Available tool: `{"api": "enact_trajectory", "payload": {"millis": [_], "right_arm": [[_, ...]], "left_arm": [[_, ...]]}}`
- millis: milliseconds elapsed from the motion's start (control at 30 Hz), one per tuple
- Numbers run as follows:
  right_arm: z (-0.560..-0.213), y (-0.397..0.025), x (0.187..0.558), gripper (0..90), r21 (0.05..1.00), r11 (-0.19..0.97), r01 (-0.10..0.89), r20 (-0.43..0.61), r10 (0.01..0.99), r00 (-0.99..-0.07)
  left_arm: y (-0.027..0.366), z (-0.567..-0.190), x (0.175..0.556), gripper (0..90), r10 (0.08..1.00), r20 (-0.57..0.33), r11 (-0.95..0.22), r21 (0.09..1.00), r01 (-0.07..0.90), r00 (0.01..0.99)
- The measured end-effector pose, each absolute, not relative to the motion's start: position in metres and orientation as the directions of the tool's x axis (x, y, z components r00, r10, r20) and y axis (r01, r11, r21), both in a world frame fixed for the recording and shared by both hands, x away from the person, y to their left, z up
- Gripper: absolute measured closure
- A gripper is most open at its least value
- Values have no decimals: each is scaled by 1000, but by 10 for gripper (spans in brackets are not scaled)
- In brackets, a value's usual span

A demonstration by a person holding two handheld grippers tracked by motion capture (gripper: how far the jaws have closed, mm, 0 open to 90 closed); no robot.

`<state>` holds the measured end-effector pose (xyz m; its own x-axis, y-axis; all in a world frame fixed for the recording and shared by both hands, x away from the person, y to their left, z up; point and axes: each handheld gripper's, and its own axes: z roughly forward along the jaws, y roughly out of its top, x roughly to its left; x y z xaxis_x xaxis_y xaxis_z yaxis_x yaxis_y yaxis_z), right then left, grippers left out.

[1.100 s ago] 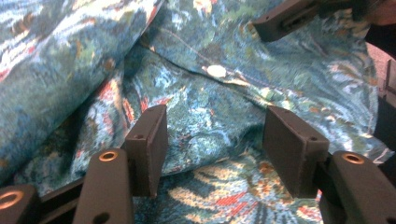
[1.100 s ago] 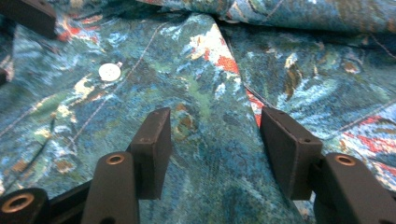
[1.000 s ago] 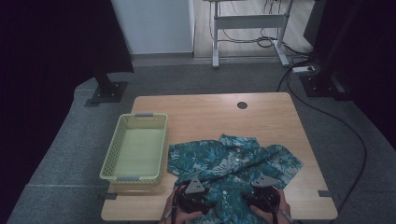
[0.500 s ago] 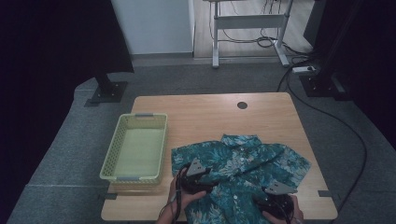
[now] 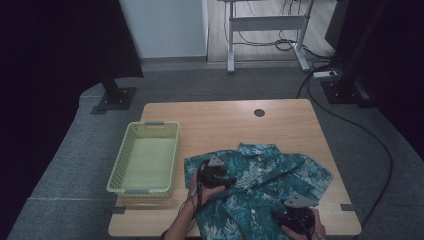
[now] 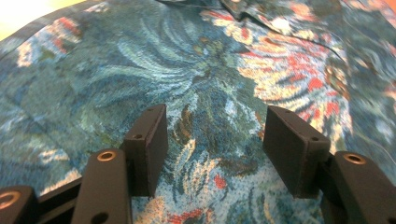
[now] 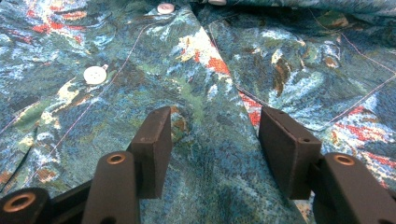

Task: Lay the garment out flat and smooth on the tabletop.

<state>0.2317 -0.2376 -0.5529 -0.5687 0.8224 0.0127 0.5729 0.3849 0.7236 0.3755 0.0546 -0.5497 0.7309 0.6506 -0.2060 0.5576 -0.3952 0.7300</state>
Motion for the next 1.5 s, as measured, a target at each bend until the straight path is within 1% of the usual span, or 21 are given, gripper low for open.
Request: {"api": "enact_trajectory", "payload": {"millis": [100,167,367,467,567,700,800,833,900,1000,1133,1200,1267,1333,1500], "right_arm": [[-553,-238,237,442,723,379,578,15,828,-561],[-552,-239,243,442,721,378,581,14,830,-557],[-550,-245,273,442,700,360,616,15,856,-517],[-549,-245,285,441,696,344,631,15,871,-492],[-549,-241,283,435,692,333,641,11,882,-471],[-549,-243,273,432,697,327,638,14,884,-468],[-550,-246,265,426,704,327,631,12,882,-470],[-551,-247,263,427,706,325,629,13,883,-470],[-551,-249,261,427,711,320,626,16,883,-469],[-551,-251,262,423,708,327,626,15,879,-476],[-549,-250,267,402,692,324,646,26,882,-470],[-550,-250,266,411,715,287,638,32,897,-440],[-553,-249,265,406,729,266,631,57,895,-443],[-553,-247,265,396,730,282,622,42,891,-453],[-552,-244,269,397,717,311,624,26,883,-470]], "left_arm": [[52,-549,387,401,658,-189,-403,729,553,729],[53,-549,396,408,670,-195,-391,727,564,716],[60,-548,423,434,724,-157,-374,729,573,672],[67,-549,431,449,750,-169,-339,733,590,640],[72,-549,434,461,764,-168,-324,735,595,623],[75,-549,432,458,776,-162,-316,736,599,609],[77,-548,430,440,782,-201,-287,724,627,590],[78,-547,428,438,780,-213,-284,718,636,588],[79,-543,422,423,780,-201,-290,722,628,592],[80,-531,403,420,760,-164,-321,746,583,629],[78,-521,366,410,724,-116,-359,778,516,679],[79,-521,347,406,710,-111,-368,784,501,695],[80,-525,333,401,696,-119,-372,784,497,708],[81,-528,323,399,692,-107,-387,781,491,714],[84,-536,307,398,674,-117,-406,766,498,729]]}}
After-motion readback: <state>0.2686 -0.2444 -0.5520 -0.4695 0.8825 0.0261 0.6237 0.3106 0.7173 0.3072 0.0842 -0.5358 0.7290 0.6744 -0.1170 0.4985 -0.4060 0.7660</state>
